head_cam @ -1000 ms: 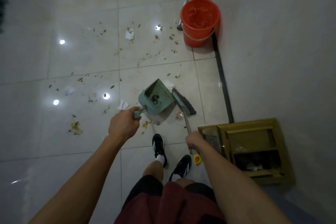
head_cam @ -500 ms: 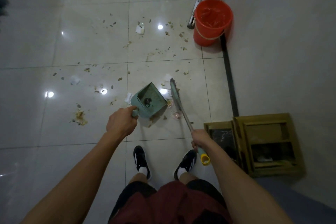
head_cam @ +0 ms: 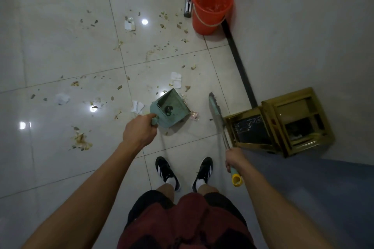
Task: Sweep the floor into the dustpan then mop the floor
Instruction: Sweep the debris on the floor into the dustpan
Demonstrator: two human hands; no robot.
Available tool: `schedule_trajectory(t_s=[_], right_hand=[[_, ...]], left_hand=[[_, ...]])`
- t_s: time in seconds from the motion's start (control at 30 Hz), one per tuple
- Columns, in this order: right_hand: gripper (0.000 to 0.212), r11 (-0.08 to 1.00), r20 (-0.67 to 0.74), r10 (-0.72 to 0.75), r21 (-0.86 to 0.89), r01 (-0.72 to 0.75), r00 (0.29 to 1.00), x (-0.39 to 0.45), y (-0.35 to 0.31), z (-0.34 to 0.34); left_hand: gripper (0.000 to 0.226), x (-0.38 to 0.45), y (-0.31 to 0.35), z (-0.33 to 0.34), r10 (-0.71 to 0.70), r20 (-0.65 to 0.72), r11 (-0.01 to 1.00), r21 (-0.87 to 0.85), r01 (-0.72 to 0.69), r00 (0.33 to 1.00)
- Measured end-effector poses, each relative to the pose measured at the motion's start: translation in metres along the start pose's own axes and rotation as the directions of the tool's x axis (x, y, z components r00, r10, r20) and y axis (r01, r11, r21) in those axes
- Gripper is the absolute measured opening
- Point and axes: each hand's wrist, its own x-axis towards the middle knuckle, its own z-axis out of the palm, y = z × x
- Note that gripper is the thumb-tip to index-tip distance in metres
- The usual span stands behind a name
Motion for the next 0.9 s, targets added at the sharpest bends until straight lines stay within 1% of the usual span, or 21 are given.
schedule_trajectory(t_s=[0.07, 0.1, 0.17, 0.27, 0.37, 0.43, 0.47, 0.5, 0.53, 0.6, 0.7, 0.8, 0.9], right_hand=[[0.012, 0.998, 0.01, -0.01, -0.066, 0.011, 1.0, -0.007, 0.002, 0.004], [0.008, 0.998, 0.02, -0.031, -0.049, 0.032, 0.999, -0.01, 0.001, 0.008], [0.011, 0.999, 0.033, -0.052, 0.011, 0.052, 0.998, -0.009, -0.001, 0.018], [0.011, 0.997, 0.094, -0.071, 0.032, 0.068, 0.993, -0.01, -0.011, 0.038], [0.029, 0.996, 0.132, -0.091, 0.008, 0.091, 0.987, -0.016, -0.03, 0.056], [0.035, 0.993, 0.178, -0.118, 0.029, 0.115, 0.977, -0.022, -0.047, 0.066], [0.037, 0.992, 0.195, -0.118, 0.069, 0.107, 0.974, -0.026, -0.058, 0.072], [0.037, 0.99, 0.224, -0.136, 0.064, 0.125, 0.965, -0.03, -0.069, 0.078], [0.036, 0.988, 0.255, -0.15, 0.066, 0.137, 0.955, -0.032, -0.079, 0.085], [0.029, 0.982, 0.265, -0.183, 0.086, 0.166, 0.947, -0.036, -0.095, 0.097], [0.015, 0.981, 0.286, -0.161, 0.149, 0.122, 0.945, -0.045, -0.117, 0.117], [0.019, 0.972, 0.3, -0.118, 0.231, 0.048, 0.947, -0.053, -0.138, 0.138], [0.016, 0.973, 0.332, -0.142, 0.221, 0.07, 0.932, -0.059, -0.16, 0.155]], left_hand=[[0.029, 0.001, -0.001, 0.001, 0.009, 0.012, 1.0, 0.003, -0.009, 1.0], [0.03, 0.001, -0.002, 0.002, 0.011, 0.017, 1.0, 0.008, -0.011, 1.0], [0.029, 0.003, -0.004, 0.004, 0.017, 0.034, 0.999, 0.028, -0.018, 0.999], [0.027, 0.003, -0.011, 0.004, 0.034, 0.057, 0.998, 0.049, -0.037, 0.998], [0.029, 0.001, -0.024, 0.001, 0.029, 0.044, 0.998, 0.06, -0.032, 0.999], [0.029, -0.002, -0.035, -0.002, 0.007, 0.038, 0.999, 0.041, -0.009, 0.999], [0.029, -0.004, -0.041, -0.005, -0.007, 0.036, 1.0, 0.031, 0.006, 0.999], [0.029, -0.007, -0.047, -0.008, -0.02, 0.032, 1.0, 0.024, 0.019, 0.999], [0.03, -0.01, -0.054, -0.011, -0.035, 0.024, 0.999, 0.016, 0.035, 0.999], [0.029, -0.013, -0.069, -0.014, -0.067, 0.014, 0.998, -0.006, 0.067, 0.998], [0.023, -0.017, -0.087, -0.018, -0.105, 0.017, 0.994, 0.003, 0.105, 0.994], [0.021, -0.026, -0.112, -0.021, -0.161, 0.002, 0.987, 0.013, 0.161, 0.987], [0.022, -0.037, -0.136, -0.025, -0.21, -0.015, 0.978, -0.01, 0.21, 0.978]])
